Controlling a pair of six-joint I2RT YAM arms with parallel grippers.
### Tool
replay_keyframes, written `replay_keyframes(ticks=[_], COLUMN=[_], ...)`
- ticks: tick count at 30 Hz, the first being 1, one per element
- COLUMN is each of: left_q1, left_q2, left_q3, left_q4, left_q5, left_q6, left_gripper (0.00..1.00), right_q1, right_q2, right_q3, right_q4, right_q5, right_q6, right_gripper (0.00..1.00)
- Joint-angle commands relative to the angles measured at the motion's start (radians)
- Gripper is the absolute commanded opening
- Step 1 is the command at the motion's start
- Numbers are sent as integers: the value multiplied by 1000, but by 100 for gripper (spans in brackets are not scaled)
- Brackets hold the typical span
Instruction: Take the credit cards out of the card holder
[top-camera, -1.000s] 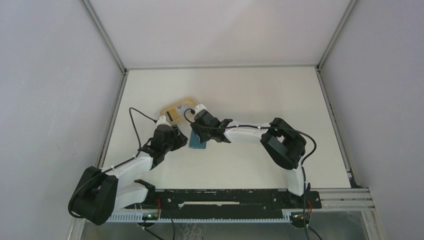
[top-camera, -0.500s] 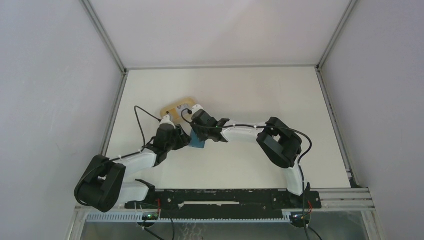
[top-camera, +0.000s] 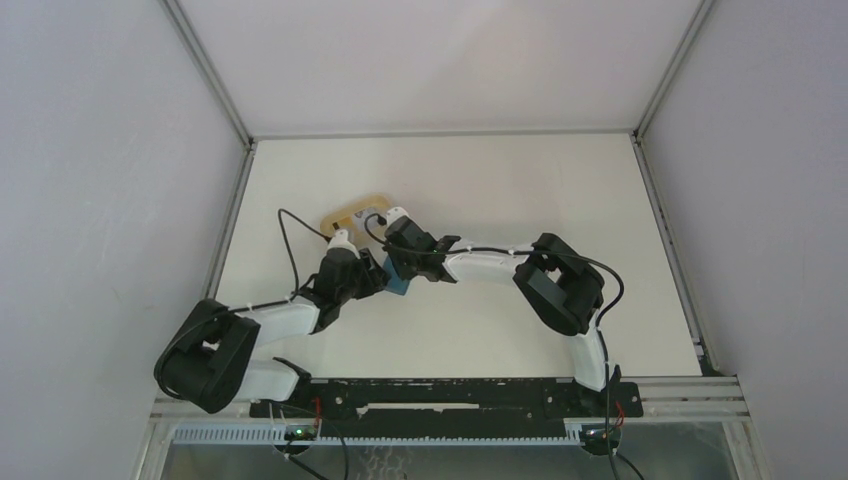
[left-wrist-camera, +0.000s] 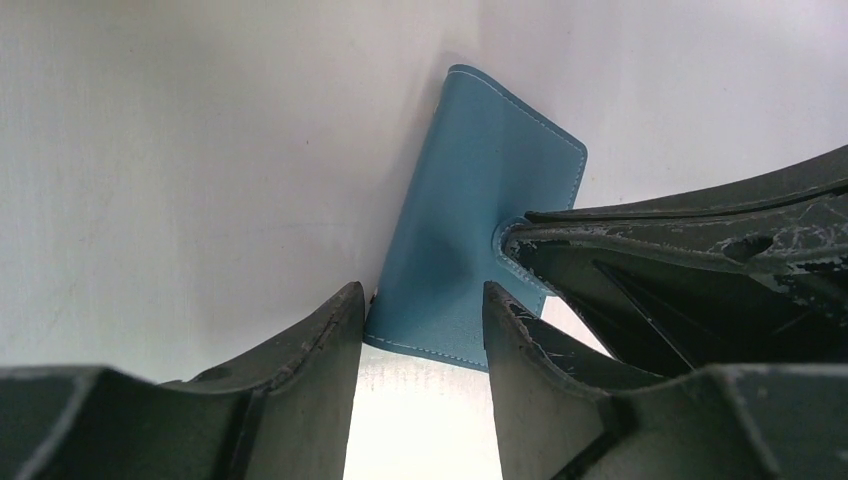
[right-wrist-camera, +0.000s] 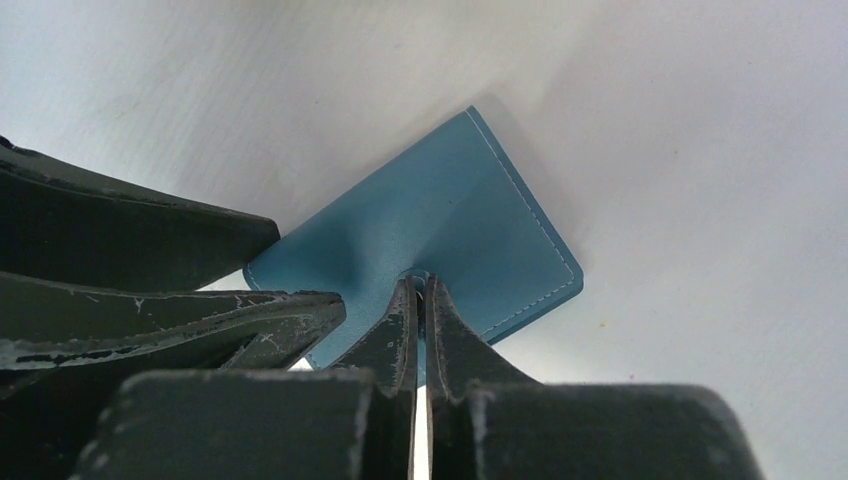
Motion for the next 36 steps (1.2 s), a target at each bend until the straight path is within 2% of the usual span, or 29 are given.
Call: replay_keyframes(ticks=[1, 6, 12, 22, 36], left_q1=[-26, -43, -54, -62, -157], left_q2=[37, 69, 115, 132, 108], left_q3=[17, 19, 15, -1, 16], left_q4=[-3, 6, 33, 55, -29], left_q5=[11, -1, 0, 0, -115], left_q6=[-15, -18, -22, -32, -46], left_gripper=[52, 52, 52, 51, 51], right_q1=[-13, -32, -102, -227, -251], right_q2=[22, -29, -105, -200, -321], right_q3=[10, -55, -197, -411, -483], right_q4=[-32, 46, 248, 583, 647], right_q5=[10, -62, -392, -803, -967], right_q6=[6, 10, 30, 126, 123], right_gripper=[0, 0, 0, 0, 0])
